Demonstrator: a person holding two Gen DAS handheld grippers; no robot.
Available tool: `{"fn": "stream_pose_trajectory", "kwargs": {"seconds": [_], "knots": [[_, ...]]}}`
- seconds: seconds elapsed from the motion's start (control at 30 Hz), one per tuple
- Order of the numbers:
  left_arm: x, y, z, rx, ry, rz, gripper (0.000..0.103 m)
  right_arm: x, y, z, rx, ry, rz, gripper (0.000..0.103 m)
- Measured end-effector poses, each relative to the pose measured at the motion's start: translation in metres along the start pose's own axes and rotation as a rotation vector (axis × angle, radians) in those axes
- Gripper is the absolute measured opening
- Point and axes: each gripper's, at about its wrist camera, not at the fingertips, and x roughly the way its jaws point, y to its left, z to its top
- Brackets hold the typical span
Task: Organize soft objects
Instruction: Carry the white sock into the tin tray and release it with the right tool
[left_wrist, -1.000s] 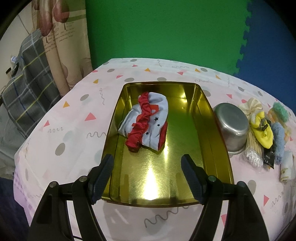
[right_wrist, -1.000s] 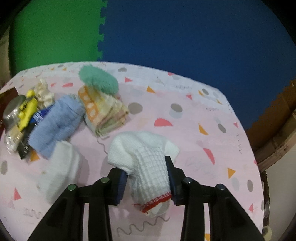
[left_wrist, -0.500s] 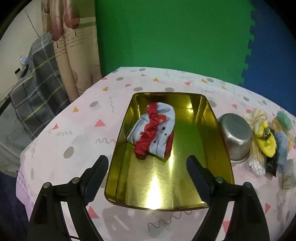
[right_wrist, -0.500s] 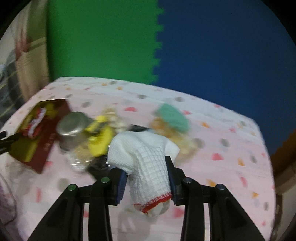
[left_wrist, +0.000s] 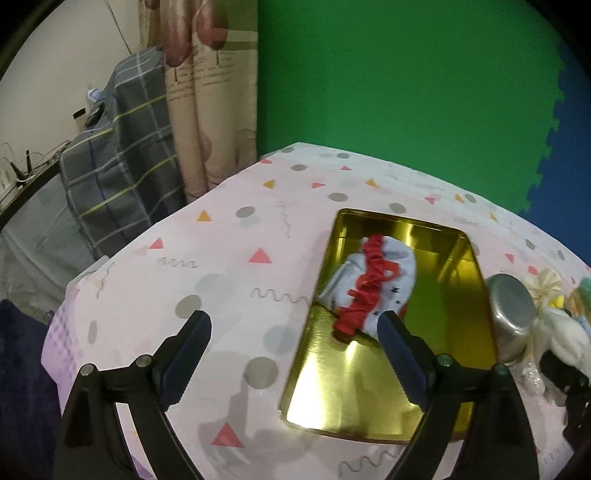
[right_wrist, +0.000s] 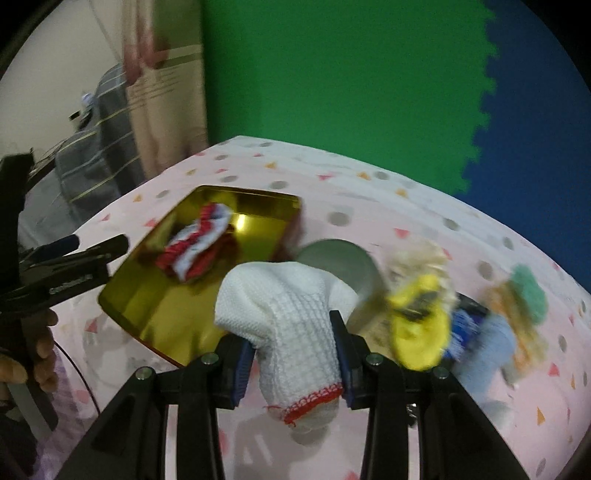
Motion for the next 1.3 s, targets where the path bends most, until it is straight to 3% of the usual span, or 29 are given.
{"fn": "stream_pose_trajectory", "kwargs": {"seconds": [0.37,1.03,1.3], "knots": [[0.01,0.013,0.001,-0.032,0.057,0.015,0.092,0.037,0.046,0.027,-0.054,0.021,0.071,0.038],[0.018,0.036,0.005,-0.142,0.098,-0.001,0.092,0.11,0.083,0.043,-0.128,0.109,0.059,0.039],[0.021,0.037,0.003,-0.142,0.103,0.003,0.092,0.109,0.079,0.046,-0.1,0.098,0.076,0.052]]}}
